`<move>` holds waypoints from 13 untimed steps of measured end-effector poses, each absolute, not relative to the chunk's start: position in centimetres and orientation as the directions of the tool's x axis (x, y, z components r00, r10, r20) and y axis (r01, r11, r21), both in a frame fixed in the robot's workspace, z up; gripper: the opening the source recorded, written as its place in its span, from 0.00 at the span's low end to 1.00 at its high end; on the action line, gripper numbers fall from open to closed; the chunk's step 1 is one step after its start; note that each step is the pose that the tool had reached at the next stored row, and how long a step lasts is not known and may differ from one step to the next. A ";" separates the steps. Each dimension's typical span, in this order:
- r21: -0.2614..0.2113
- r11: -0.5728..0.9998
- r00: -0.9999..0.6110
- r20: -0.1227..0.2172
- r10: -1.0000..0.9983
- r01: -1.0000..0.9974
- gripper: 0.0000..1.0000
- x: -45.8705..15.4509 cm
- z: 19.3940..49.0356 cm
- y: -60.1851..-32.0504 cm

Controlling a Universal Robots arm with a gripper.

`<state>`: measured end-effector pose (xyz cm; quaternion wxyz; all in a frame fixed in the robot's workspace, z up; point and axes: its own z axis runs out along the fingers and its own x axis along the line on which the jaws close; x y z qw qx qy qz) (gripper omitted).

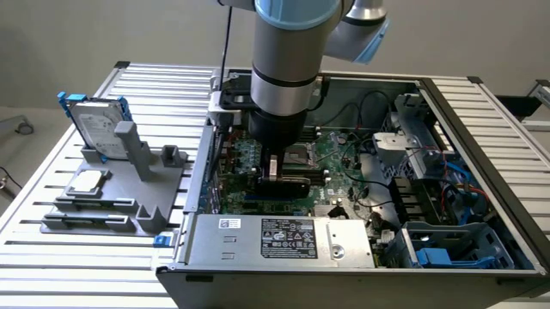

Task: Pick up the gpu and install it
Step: 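Insert the gpu into the slot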

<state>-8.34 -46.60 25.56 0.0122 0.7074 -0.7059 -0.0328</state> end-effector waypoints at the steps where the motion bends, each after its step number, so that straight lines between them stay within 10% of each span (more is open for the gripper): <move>1: 0.064 -0.003 0.001 -0.030 -1.000 -0.998 0.26 -8.4 25.5 -46.6; 13: 0.063 -0.005 0.003 -0.032 -0.999 -0.998 0.26 -8.4 25.1 -46.6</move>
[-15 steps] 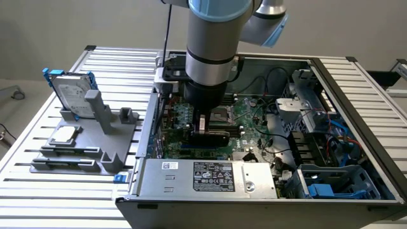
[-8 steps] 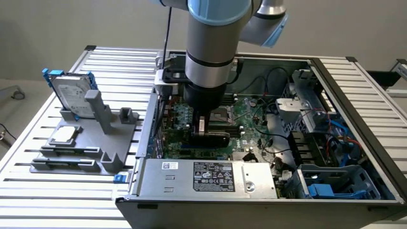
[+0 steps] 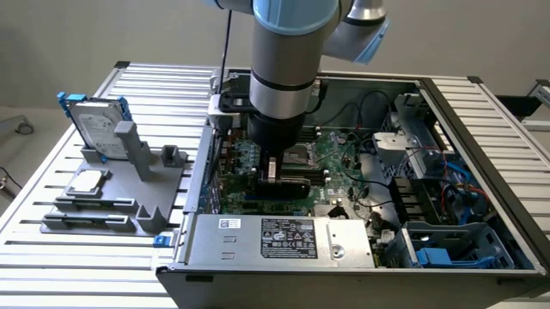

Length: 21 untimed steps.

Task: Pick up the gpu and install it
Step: 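Insert the gpu into the slot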

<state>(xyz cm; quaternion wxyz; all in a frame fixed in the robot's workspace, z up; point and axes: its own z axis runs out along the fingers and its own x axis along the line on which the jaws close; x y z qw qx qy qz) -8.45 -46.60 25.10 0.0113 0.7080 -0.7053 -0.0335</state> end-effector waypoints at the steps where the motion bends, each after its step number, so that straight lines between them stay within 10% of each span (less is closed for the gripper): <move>1: 0.063 -0.005 0.003 -0.032 -0.999 -0.998 0.26 -8.5 25.1 -46.6; 10: 0.063 -0.005 0.003 -0.032 -0.999 -0.998 0.52 -8.4 26.6 -46.5; 21: 0.063 -0.005 0.003 -0.032 -0.999 -0.998 0.52 -8.5 30.1 -46.4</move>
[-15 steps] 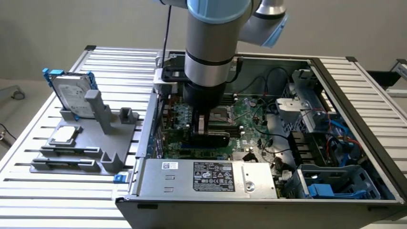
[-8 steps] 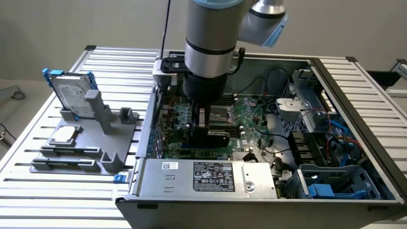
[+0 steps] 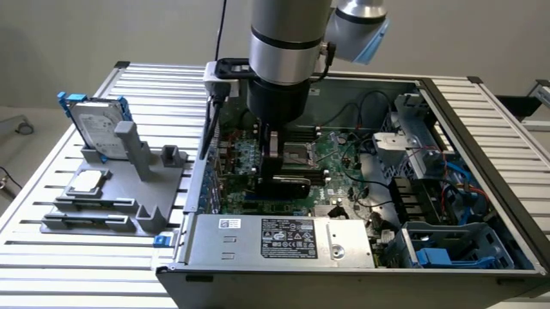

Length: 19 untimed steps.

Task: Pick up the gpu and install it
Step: 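Insert the gpu into the slot, then press down on the gpu until it lock into place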

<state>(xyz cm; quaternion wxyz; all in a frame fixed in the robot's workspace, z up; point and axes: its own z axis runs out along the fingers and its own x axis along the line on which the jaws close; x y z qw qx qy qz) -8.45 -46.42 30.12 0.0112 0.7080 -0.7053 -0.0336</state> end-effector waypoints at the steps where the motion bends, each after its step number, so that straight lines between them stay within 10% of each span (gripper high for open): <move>1: 0.063 -0.005 0.003 -0.032 -0.999 -0.998 0.52 -8.5 30.3 -46.4; 13: 0.063 -0.005 0.003 -0.032 -0.999 -0.998 0.11 -8.4 30.5 -46.4; 19: 0.063 -0.005 0.003 -0.032 -0.999 -0.998 0.11 -8.4 30.5 -46.4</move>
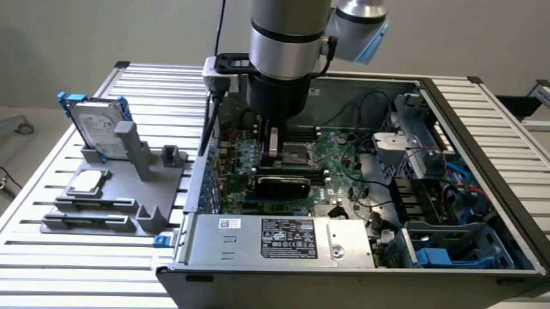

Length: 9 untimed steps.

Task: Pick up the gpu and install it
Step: 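Press down on the gpu until it lock into place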

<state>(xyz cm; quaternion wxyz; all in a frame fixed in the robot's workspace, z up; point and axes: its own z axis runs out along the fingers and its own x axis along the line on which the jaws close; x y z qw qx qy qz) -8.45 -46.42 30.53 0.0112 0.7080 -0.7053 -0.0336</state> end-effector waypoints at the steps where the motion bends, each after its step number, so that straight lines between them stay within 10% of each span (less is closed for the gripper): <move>1: 0.063 -0.005 0.003 -0.032 -0.999 -0.998 0.11 -8.5 30.5 -46.4; 9: 0.049 -0.007 0.005 -0.032 -0.999 -0.999 0.11 -8.5 29.8 -46.1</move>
